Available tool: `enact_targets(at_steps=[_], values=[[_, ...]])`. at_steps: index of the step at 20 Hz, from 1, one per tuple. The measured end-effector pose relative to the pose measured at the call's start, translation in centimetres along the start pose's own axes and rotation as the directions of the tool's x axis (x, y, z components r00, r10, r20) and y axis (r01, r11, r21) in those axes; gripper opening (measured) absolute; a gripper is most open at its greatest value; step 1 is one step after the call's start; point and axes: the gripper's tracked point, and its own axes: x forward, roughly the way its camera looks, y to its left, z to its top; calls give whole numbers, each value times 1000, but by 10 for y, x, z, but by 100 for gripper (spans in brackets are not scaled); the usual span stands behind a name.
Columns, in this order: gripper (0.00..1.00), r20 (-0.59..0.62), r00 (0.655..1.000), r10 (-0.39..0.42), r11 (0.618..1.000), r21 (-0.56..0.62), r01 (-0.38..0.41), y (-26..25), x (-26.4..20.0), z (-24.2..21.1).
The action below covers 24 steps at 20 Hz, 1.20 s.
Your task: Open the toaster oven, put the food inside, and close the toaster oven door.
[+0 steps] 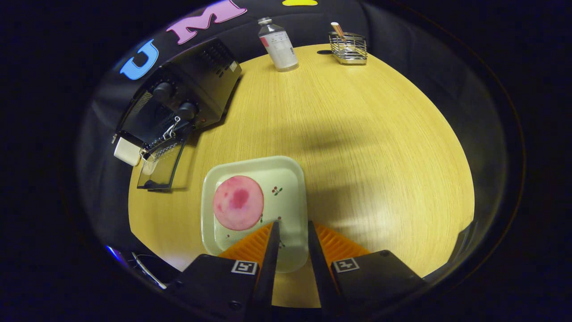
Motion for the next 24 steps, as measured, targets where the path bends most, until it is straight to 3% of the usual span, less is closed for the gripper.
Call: enact_targets(at_steps=[3, 7, 12, 15, 17, 20, 24], values=[[29, -7, 999, -42, 999, -11, 42, -4, -1, -1], [21, 6, 994, -113, 993, -34, 113, -8, -2, 2], [10, -17, 998, -61, 998, -10, 61, 3, 0, -3], [7, -26, 999, -28, 995, 92, 31, 8, 0, -7], [7, -35, 999, 17, 972, 236, -8, 15, 0, -12], [6, -10, 998, 63, 897, 439, -52, 21, -7, -16], [6, 65, 995, 74, 820, 564, -98, 24, -18, -14]])
